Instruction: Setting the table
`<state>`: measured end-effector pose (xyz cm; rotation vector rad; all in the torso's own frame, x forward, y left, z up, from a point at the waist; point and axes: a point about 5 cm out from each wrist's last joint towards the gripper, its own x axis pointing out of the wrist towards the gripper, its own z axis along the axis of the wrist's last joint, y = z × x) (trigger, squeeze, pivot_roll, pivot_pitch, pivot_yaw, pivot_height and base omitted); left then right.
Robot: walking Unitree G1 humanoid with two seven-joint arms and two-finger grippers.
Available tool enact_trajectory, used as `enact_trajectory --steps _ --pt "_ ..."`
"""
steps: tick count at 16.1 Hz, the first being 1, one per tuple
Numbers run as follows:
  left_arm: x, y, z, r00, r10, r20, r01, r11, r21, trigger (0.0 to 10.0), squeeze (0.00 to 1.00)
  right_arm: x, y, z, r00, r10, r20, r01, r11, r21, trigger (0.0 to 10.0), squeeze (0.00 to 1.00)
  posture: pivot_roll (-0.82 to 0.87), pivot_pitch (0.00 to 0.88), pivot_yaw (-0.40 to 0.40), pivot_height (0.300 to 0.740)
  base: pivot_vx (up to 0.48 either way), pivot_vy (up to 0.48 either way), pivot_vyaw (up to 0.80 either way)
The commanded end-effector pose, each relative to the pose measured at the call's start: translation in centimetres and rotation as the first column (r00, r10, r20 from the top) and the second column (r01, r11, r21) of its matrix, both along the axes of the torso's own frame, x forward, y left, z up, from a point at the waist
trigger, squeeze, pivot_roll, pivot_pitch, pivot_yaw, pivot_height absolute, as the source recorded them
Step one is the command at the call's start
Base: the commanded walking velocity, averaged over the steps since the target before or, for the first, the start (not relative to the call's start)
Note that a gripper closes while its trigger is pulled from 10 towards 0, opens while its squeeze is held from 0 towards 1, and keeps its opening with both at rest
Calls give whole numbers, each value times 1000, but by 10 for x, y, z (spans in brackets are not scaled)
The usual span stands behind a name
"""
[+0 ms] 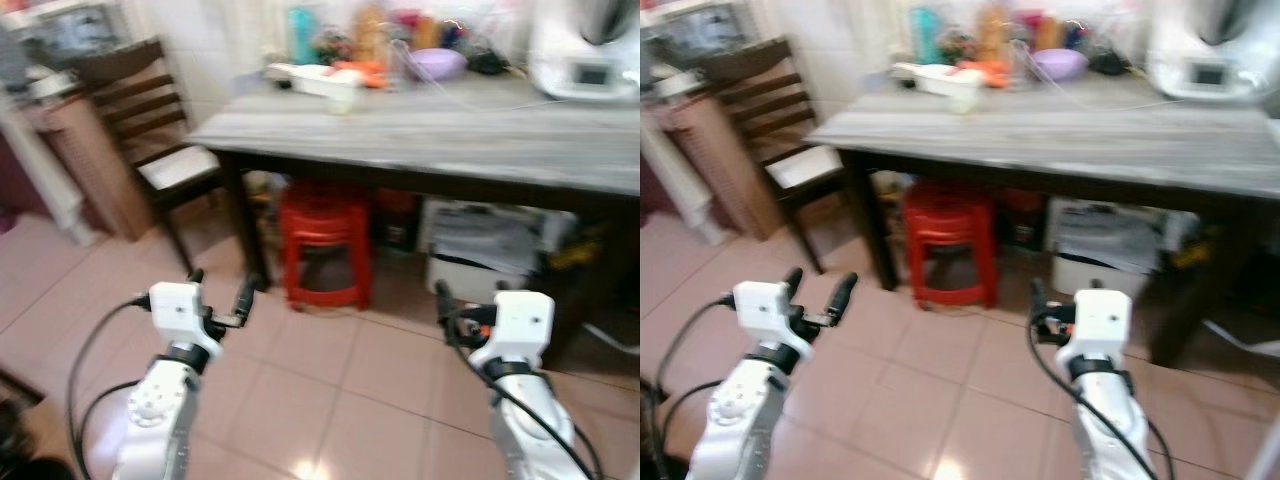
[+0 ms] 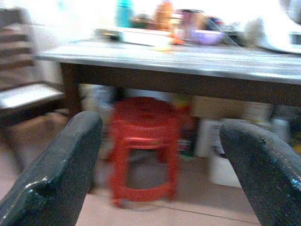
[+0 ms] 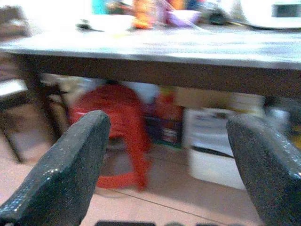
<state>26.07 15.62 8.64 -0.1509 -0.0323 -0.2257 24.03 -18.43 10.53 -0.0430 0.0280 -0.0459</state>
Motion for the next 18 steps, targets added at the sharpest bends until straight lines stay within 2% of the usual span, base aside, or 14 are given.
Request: enact_trajectory --steps 1,3,5,8,11,18 --pt "1 8 2 1000 11 0 -11 1000 18 10000 0 1 6 -2 1000 17 -22 -17 1000 11 10000 0 -94 0 76 740 0 -364 0" --pt "2 6 2 1000 3 1 -3 1000 17 10000 0 2 9 -3 1000 15 -22 -16 999 -30 10000 0 -98 0 80 740 0 -366 0" --pt "2 6 2 1000 -2 1 2 1000 15 10000 0 1 11 -2 1000 16 0 -16 999 32 10000 0 -100 0 80 740 0 -364 0" --pt "3 5 2 1000 -8 -1 8 1000 14 10000 0 -1 4 -4 999 -34 -19 34 999 -6 10000 0 -101 0 81 740 0 -364 0" --pt "4 3 3 1000 -16 -2 16 1000 11 10000 0 0 5 -3 1000 -14 -25 15 1000 23 10000 0 -104 0 81 740 0 -364 0" --pt "6 -1 5 999 -34 0 34 999 4 10000 0 1 8 -1 1000 -2 -19 3 1000 23 10000 0 -108 0 77 740 0 -353 -800"
